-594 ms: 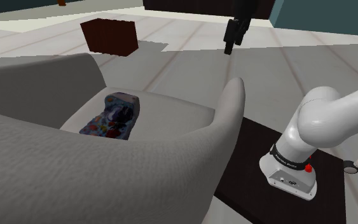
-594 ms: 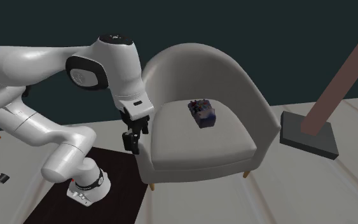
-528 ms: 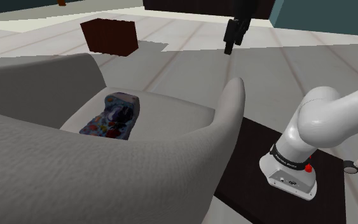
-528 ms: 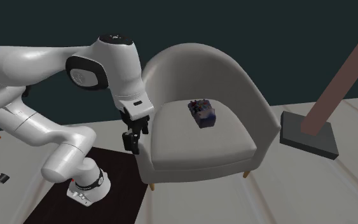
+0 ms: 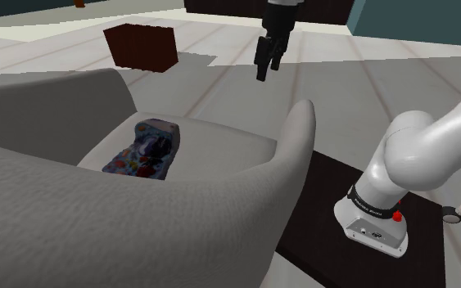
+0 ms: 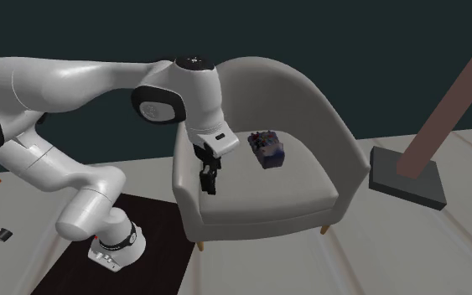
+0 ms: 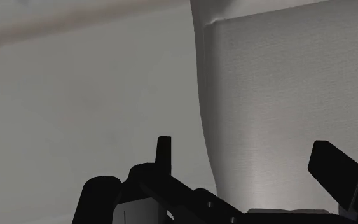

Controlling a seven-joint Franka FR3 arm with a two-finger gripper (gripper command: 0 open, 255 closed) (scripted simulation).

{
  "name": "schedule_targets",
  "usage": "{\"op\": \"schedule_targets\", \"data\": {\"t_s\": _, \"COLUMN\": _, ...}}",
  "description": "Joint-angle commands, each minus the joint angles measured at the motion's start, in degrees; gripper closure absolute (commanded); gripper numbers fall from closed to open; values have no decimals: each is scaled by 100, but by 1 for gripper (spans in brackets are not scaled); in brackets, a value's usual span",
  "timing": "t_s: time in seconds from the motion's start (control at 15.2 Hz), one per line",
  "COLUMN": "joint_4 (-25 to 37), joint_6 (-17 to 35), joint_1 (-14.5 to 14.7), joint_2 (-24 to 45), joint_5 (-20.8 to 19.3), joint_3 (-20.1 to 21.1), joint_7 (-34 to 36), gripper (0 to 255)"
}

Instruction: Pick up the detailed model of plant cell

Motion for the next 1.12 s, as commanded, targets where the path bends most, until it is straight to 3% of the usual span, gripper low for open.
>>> {"op": "schedule_targets", "data": {"t_s": 0.0, "joint_4": 65, "joint_6": 261, "joint_1": 89, "joint_2": 311, "joint_5": 158, "joint_3": 65, "joint_7": 10, "gripper": 0}}
{"op": "schedule_targets", "data": {"t_s": 0.53, "joint_4": 775, "joint_6": 949, "joint_1": 424, "joint_2": 1619, "joint_5": 701, "joint_3": 335, "joint_7": 9, "gripper": 0}}
{"op": "schedule_targets", "data": {"t_s": 1.06, "joint_4": 1863, "joint_6": 1373, "joint_1": 725, "joint_2": 2992, "joint_5": 1104, "joint_3": 628, "joint_7": -11, "gripper": 0}}
